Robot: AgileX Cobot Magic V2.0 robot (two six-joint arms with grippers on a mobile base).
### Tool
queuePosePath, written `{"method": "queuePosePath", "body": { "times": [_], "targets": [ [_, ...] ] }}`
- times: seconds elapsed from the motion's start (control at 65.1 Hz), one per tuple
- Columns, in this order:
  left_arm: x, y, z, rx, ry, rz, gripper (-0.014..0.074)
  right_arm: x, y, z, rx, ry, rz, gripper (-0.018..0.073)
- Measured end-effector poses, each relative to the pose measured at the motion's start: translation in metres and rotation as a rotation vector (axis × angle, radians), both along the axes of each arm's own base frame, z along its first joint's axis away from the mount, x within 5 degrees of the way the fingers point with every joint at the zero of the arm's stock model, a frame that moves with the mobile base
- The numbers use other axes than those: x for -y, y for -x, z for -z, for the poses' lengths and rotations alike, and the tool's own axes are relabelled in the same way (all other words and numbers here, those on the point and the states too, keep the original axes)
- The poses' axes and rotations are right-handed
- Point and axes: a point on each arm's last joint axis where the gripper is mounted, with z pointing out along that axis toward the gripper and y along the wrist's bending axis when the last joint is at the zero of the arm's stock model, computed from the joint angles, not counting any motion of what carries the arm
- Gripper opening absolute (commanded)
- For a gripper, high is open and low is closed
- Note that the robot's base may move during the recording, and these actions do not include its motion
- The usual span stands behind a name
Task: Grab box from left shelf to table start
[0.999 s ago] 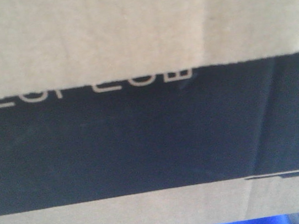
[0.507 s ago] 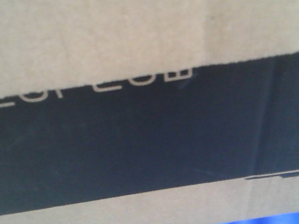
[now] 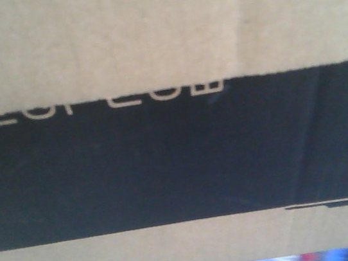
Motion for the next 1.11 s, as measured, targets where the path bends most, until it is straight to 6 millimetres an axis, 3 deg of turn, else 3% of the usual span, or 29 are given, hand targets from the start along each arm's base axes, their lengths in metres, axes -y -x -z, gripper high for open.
{"method": "queuePosePath", "body": {
  "times": [1.106],
  "targets": [
    [0.0000,0.0000,0.0000,0.000,0.000,0.000,-0.0102,0.0000,0.0000,0.0000,0.000,0.000,0.000,0.0055]
  ]
}}
